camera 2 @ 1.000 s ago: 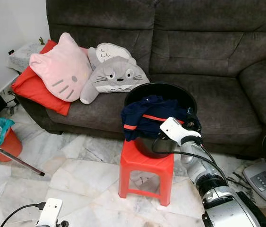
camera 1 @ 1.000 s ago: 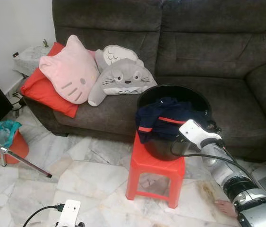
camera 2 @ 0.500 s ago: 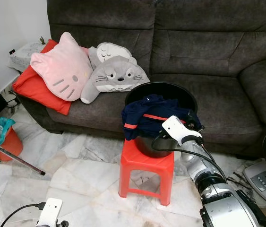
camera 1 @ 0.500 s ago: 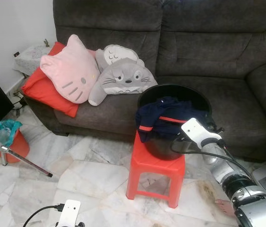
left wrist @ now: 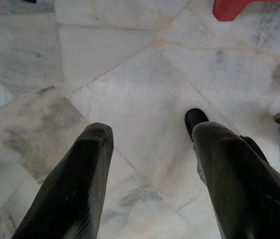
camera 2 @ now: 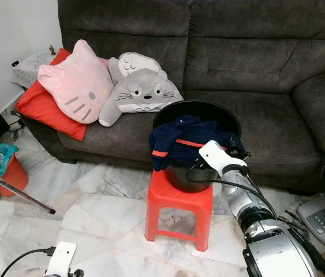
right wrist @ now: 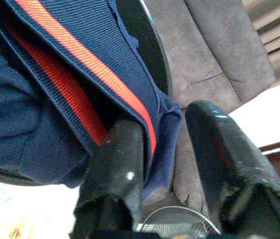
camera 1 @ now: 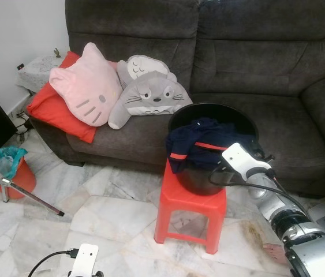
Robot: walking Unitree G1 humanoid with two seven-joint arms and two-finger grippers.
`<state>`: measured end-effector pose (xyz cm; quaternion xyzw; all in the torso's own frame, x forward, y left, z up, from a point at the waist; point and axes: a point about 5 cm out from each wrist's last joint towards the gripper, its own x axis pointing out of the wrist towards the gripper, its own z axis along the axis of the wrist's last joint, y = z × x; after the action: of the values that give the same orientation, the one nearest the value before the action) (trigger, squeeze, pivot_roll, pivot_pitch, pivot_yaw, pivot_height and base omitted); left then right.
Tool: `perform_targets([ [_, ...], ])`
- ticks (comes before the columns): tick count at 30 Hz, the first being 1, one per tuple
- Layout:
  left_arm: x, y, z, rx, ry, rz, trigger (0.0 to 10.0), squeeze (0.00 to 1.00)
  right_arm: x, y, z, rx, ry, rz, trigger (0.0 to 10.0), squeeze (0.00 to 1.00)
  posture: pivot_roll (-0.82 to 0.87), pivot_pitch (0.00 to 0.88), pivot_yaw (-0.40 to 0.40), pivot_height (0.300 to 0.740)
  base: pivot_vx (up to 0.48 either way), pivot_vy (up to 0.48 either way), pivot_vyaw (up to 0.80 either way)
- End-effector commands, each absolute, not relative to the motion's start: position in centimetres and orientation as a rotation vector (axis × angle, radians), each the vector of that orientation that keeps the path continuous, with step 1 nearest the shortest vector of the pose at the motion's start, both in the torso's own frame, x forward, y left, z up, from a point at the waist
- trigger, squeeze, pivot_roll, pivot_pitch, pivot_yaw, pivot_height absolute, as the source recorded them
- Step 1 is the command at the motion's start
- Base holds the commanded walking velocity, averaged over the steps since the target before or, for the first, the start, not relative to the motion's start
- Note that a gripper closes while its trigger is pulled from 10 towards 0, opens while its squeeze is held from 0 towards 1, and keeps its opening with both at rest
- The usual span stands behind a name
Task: Hang hanger
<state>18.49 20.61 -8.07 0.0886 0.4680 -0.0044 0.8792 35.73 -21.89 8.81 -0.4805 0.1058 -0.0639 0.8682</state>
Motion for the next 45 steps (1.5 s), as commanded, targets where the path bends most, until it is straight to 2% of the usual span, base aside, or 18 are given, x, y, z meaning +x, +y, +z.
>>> perform_targets([
  [1, 18.1, 20.9, -8.2, 0.198, 0.987, -0.007, 10.0, 0.00, 35.9, -21.8, 9.0, -0.989, 0.220, -0.133, 0.0, 0.00, -0.19, 0.000, 0.072, 0.740, 0.000, 0.000, 0.00],
  [20, 18.2, 20.8, -8.2, 0.200, 0.986, -0.007, 10.0, 0.00, 36.0, -21.7, 9.1, -0.953, 0.212, -0.142, 0.0, 0.00, -0.19, 0.000, 0.069, 0.740, 0.000, 0.000, 0.00],
  [26, 18.2, 20.8, -8.2, 0.200, 0.985, -0.005, 10.0, 0.00, 36.8, -21.8, 11.1, -0.824, 0.129, -0.183, 0.0, 0.00, -0.19, 0.000, 0.066, 0.740, 0.000, 0.000, 0.00],
  [29, 18.2, 20.8, -8.2, 0.200, 0.985, -0.005, 10.0, 0.00, 37.4, -21.5, 12.6, -0.816, 0.061, -0.192, 0.0, 0.00, -0.19, 0.000, 0.066, 0.740, 0.000, 0.000, 0.00],
  [33, 18.2, 20.8, -8.2, 0.201, 0.985, -0.004, 10.0, 0.00, 38.1, -21.1, 15.0, -0.706, -0.032, -0.228, 0.0, 0.00, -0.20, 0.000, 0.064, 0.740, 0.000, 0.000, 0.00],
  [35, 18.2, 20.8, -8.2, 0.201, 0.985, -0.003, 10.0, 0.00, 38.5, -20.9, 16.6, -0.572, -0.075, -0.239, 0.0, 0.00, -0.20, 0.000, 0.064, 0.740, 0.000, 0.000, 0.00],
  [40, 18.2, 20.8, -8.2, 0.200, 0.986, -0.001, 10.0, 0.00, 38.7, -20.5, 18.2, -0.399, -0.123, -0.207, 0.0, 0.00, -0.20, 0.000, 0.062, 0.740, 0.000, 0.000, 0.00],
  [45, 18.1, 20.8, -8.2, 0.201, 0.986, -0.001, 10.0, 0.00, 38.5, -20.5, 19.7, -0.320, -0.175, -0.210, 0.0, 0.00, -0.21, 0.000, 0.066, 0.740, 0.000, 0.000, 0.00],
])
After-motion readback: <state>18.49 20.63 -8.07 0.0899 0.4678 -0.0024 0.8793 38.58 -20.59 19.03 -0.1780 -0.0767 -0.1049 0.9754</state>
